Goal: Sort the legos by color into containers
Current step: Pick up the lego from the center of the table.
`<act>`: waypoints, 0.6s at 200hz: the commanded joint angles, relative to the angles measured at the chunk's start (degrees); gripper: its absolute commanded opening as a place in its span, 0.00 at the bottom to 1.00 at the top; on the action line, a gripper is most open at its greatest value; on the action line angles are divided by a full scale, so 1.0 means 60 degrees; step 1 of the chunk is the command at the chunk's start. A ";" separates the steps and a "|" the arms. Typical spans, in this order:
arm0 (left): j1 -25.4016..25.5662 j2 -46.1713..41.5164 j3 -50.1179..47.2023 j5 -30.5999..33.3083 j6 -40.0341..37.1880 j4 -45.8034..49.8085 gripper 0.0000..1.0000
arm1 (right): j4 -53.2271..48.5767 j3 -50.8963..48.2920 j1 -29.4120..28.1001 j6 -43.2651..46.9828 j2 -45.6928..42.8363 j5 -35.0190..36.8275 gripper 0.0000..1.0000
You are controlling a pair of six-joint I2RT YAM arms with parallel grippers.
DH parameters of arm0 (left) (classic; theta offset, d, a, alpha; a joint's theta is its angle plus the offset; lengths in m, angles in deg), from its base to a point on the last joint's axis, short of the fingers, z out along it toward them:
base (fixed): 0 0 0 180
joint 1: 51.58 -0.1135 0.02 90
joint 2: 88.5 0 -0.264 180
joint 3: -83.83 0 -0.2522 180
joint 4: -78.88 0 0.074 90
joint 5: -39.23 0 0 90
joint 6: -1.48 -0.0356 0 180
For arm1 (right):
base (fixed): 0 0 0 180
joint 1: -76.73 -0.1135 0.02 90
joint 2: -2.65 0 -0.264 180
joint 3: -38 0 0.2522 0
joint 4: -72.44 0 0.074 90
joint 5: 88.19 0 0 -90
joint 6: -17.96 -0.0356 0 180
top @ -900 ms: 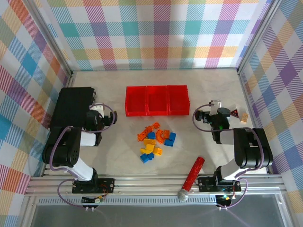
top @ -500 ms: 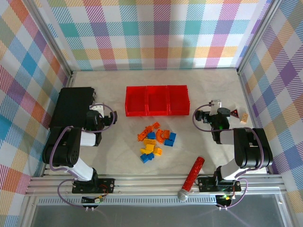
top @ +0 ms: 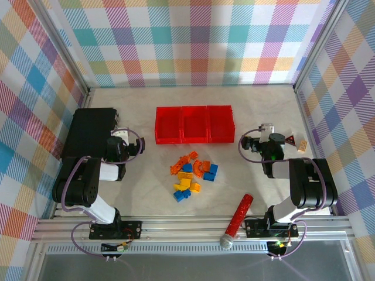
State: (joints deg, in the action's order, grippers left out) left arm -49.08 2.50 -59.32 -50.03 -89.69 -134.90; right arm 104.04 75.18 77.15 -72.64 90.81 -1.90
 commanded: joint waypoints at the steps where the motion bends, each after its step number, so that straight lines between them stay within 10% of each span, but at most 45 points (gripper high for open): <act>1: 0.0050 -0.0101 0.0161 0.0079 -0.0156 -0.0073 1.00 | 0.0024 0.0198 0.0052 -0.0048 -0.0045 -0.0041 0.99; 54: 0.0530 -0.0571 0.0343 0.1287 -0.0362 0.0587 1.00 | -0.0332 0.0142 0.0018 -0.0516 -0.0683 0.1185 0.99; 89: 0.1135 -0.2627 0.1118 0.2831 0.0133 0.3027 1.00 | -0.6722 0.2177 0.0075 -0.3264 -0.2781 0.2582 0.99; 120: 0.1136 -0.3703 0.2091 0.3178 0.1575 0.5368 1.00 | -0.9002 0.2954 0.0082 -0.5466 -0.3771 0.0838 0.99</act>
State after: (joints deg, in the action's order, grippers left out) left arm -42.59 -16.36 -51.89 -36.33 -87.14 -116.96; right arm 68.70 90.26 77.15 -90.94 72.02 8.66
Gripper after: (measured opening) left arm 0.995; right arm 0.990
